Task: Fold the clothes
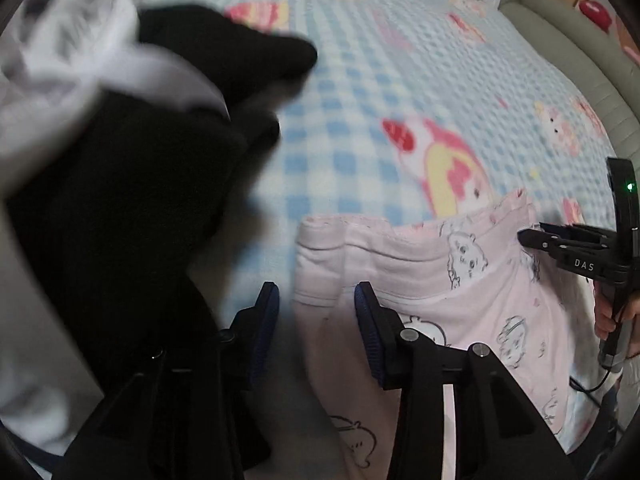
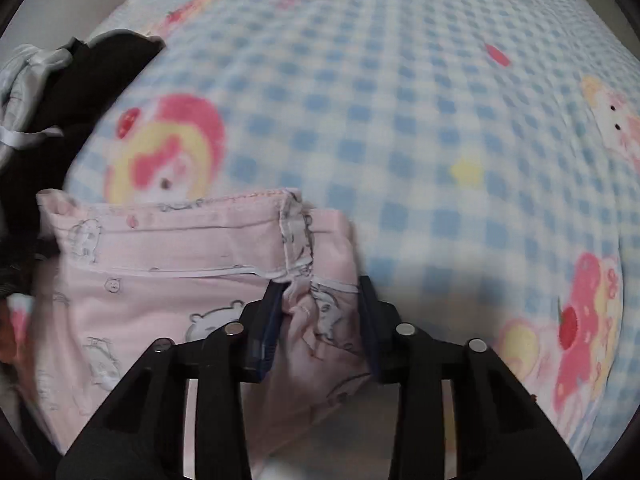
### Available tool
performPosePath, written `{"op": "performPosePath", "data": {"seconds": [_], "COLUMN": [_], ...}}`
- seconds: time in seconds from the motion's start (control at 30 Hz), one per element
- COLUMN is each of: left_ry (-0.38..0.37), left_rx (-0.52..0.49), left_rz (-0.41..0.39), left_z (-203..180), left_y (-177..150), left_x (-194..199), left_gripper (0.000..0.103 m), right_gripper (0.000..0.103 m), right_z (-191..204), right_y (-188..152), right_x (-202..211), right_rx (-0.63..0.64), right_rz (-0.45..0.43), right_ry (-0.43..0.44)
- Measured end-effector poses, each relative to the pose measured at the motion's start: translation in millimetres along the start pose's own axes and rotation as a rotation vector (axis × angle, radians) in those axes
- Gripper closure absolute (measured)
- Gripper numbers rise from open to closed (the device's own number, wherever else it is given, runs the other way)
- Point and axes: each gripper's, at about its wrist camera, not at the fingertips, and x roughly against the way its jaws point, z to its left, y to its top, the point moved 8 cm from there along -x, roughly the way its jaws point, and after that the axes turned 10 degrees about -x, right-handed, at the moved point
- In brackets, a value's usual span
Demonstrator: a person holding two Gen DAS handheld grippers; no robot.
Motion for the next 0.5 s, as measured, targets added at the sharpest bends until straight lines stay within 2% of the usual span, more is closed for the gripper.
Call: {"op": "performPosePath", "data": {"seconds": [0.03, 0.1, 0.17, 0.23, 0.3, 0.37, 0.43, 0.47, 0.5], "left_ry": [0.018, -0.015, -0.063, -0.107, -0.190, -0.276, -0.267, -0.235, -0.203], "left_rx": [-0.006, 0.012, 0.025, 0.000, -0.007, 0.014, 0.019, 0.035, 0.050], "left_rz": [-0.010, -0.049, -0.094, -0.145, -0.164, -0.132, -0.039, 0.004, 0.046], "left_z": [0.6, -0.5, -6.0, -24.4, -46.4, -70.5, -88.8, -87.8, -86.5], "left_y": [3.6, 1.5, -4.4, -23.1, -49.8, -73.8, -104.2, -117.7, -131.3], "left_x": [6.6, 27.8, 50.1, 72.7, 88.2, 83.8, 63.3, 57.4, 51.8], "left_gripper": [0.064, 0.064, 0.064, 0.065, 0.065, 0.065, 0.065, 0.066, 0.070], "right_gripper": [0.071, 0.075, 0.074, 0.073, 0.071, 0.068, 0.068, 0.068, 0.068], "right_z": [-7.8, -30.5, -29.1, -27.4, -25.8, 5.6, 40.1, 51.4, 59.7], "right_y": [2.6, 7.8, -11.8, -31.8, -51.6, -93.4, -128.4, -146.6, -166.8], "right_x": [7.1, 33.3, 64.2, 95.8, 128.0, 140.1, 134.9, 129.3, 118.6], "right_rx": [-0.031, -0.082, -0.106, -0.129, -0.152, -0.109, -0.073, -0.064, -0.057], "right_rz": [-0.031, -0.116, -0.137, -0.157, -0.177, -0.160, -0.114, -0.087, -0.058], "right_ry": [-0.013, -0.097, -0.016, 0.069, 0.153, 0.202, 0.259, 0.280, 0.277]}}
